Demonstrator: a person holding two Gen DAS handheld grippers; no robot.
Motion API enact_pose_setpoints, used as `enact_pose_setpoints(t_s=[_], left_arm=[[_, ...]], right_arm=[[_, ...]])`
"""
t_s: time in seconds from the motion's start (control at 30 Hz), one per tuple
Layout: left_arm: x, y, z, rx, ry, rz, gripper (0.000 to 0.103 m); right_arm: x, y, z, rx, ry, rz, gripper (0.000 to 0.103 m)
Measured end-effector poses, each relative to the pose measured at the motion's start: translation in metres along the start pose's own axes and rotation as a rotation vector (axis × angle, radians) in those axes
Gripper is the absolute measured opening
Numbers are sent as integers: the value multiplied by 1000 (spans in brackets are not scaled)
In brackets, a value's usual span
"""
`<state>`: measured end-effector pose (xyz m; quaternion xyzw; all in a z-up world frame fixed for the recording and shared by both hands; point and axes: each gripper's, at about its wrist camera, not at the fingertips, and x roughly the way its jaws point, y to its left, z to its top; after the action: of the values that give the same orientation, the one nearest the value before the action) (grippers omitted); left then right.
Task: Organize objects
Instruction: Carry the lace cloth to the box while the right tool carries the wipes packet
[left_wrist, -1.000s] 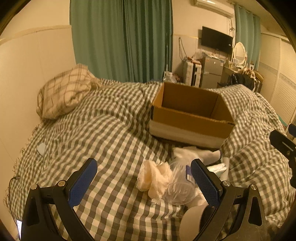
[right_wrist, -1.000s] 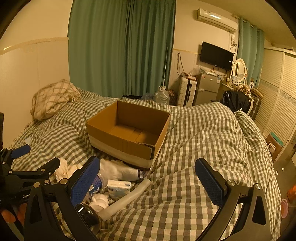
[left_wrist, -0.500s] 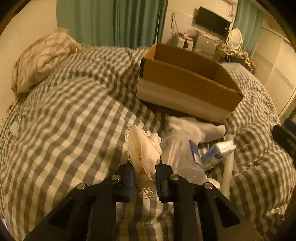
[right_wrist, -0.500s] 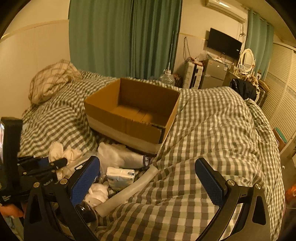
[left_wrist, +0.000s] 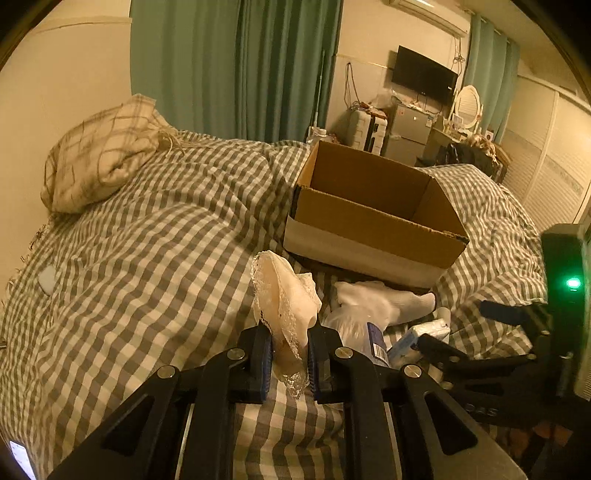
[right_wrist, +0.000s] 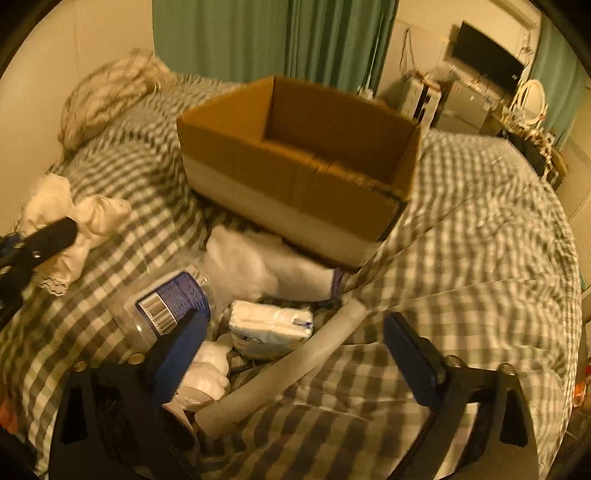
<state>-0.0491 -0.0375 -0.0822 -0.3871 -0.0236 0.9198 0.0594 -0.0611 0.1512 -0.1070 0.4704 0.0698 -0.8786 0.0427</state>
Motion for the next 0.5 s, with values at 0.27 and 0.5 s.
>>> enact_pose_setpoints(t_s=[0.27,0.5], left_arm=[[3,-4,-4,11,21,2,15],[-10,-16,10,49,0,-14,15]], right_arm=[[15,5,-3,-7,65,61,50],[-22,-5,5,16,-33,68,48]])
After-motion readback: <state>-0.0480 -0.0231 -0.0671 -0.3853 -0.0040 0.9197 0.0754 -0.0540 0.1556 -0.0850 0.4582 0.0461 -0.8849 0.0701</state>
